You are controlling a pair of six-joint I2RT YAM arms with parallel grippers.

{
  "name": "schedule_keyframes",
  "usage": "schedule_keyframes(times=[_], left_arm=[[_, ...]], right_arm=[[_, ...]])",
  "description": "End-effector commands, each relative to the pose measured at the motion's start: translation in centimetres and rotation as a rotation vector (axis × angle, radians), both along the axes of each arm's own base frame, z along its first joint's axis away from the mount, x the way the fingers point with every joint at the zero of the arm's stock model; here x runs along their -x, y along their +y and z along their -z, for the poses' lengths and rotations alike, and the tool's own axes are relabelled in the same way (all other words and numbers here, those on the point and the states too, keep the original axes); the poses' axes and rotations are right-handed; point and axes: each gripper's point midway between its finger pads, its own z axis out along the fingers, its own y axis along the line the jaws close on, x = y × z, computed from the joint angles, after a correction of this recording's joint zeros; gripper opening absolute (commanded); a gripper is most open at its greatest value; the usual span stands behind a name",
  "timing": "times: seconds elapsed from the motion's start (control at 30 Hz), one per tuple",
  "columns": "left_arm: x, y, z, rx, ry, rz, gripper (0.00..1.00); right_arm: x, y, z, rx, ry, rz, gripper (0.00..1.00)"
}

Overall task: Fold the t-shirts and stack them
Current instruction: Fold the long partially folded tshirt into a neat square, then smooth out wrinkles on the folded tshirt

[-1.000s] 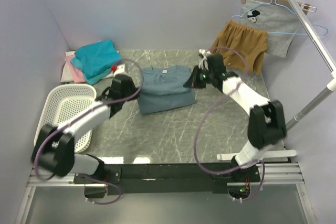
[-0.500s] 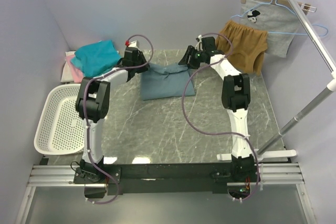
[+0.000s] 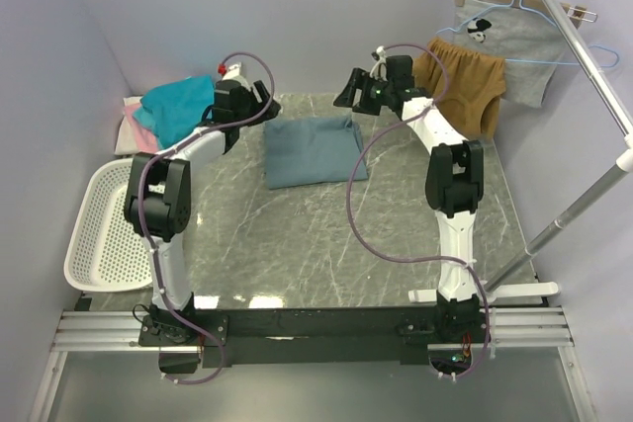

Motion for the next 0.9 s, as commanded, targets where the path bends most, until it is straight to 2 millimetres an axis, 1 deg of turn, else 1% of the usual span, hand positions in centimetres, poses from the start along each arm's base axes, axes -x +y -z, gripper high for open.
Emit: schedule_keyframes(times=[0.0,0.03,0.07,0.1,0.13,0.17,0.2,0.23,0.27,0.3,0.33,0.37,0.4,0.43,0.47,0.5,0.57,0.63,0.67,0.7,0.77,0.8,0.83,0.87], left_arm=[[0.8,-3.8,-3.5,0.114,-0.081,0.186,0.73],[1.0,-4.7,-3.7,0.145,-0.085,0.241,0.73],[1.1,-5.3,-3.3,0.159,-0.075,0.268,0.72],[0.7,-5.7,-2.0,0.167,-0.055,0.285,0.72],[0.7,-6.3,-1.6,0.187,-0.046,0.316,0.72],[0.4,-6.5,-1.1,0.197,-0.047,0.328,0.71],[-0.1,-6.9,0.2,0.203,-0.031,0.34,0.71],[-0.1,-7.2,0.7,0.217,-0.022,0.357,0.7],[-0.5,-7.4,0.7,0.227,-0.043,0.367,0.7],[-1.0,-7.7,1.7,0.237,-0.029,0.37,0.7],[-1.3,-7.7,2.3,0.242,-0.02,0.372,0.7],[-1.6,-7.9,2.5,0.247,-0.023,0.374,0.7],[-2.3,-7.9,3.3,0.247,-0.011,0.368,0.7],[-2.6,-7.8,3.6,0.244,-0.002,0.365,0.7],[-2.9,-7.7,4.1,0.239,0.004,0.362,0.71],[-3.4,-7.5,4.7,0.228,0.01,0.352,0.7],[-3.9,-6.7,5.4,0.211,0.012,0.321,0.71],[-4.5,-5.7,5.6,0.201,0.008,0.301,0.72],[-4.5,-5.5,5.9,0.201,0.012,0.297,0.72],[-4.7,-4.8,6.1,0.197,0.013,0.284,0.73],[-4.6,-4.0,6.6,0.194,0.019,0.263,0.73],[-4.7,-3.1,6.4,0.195,0.005,0.245,0.73],[-4.7,-2.7,6.2,0.192,-0.003,0.231,0.73],[-4.1,-2.0,5.9,0.189,-0.006,0.215,0.73]], right_arm=[[1.7,3.1,-1.2,-0.034,-0.019,-0.108,0.83],[1.8,3.7,-1.1,-0.046,-0.013,-0.124,0.83],[1.6,4.1,-0.3,-0.055,0.001,-0.136,0.82],[1.5,4.4,-0.1,-0.064,0.013,-0.133,0.82],[1.3,4.4,0.3,-0.065,0.025,-0.129,0.82],[0.8,4.5,0.9,-0.064,0.034,-0.121,0.82],[0.5,4.5,1.1,-0.066,0.036,-0.113,0.82],[0.0,4.6,1.2,-0.068,0.019,-0.104,0.82],[-0.9,4.6,1.8,-0.067,0.016,-0.091,0.82],[-1.9,4.4,2.1,-0.053,0.011,-0.054,0.83],[-2.1,3.9,3.2,-0.022,0.062,-0.027,0.83],[-3.9,3.7,3.2,-0.023,0.036,-0.007,0.83],[-4.5,3.3,3.7,-0.021,0.043,0.02,0.84],[-5.0,2.9,4.1,-0.029,0.049,0.041,0.84],[-4.8,2.8,4.8,-0.034,0.071,0.057,0.84],[-5.3,1.9,5.0,-0.012,0.061,0.103,0.84],[-5.4,0.9,5.1,0.03,0.052,0.138,0.86],[-5.5,0.0,5.1,0.056,0.06,0.168,0.87],[-5.5,-0.1,5.2,0.062,0.061,0.165,0.87],[-5.6,-0.4,5.3,0.064,0.059,0.169,0.87],[-5.8,-1.2,5.5,0.089,0.041,0.187,0.87],[-6.0,-1.3,4.7,0.092,0.018,0.197,0.87],[-5.8,-1.9,5.2,0.113,0.018,0.204,0.87],[-5.8,-2.0,5.0,0.119,0.008,0.206,0.88]])
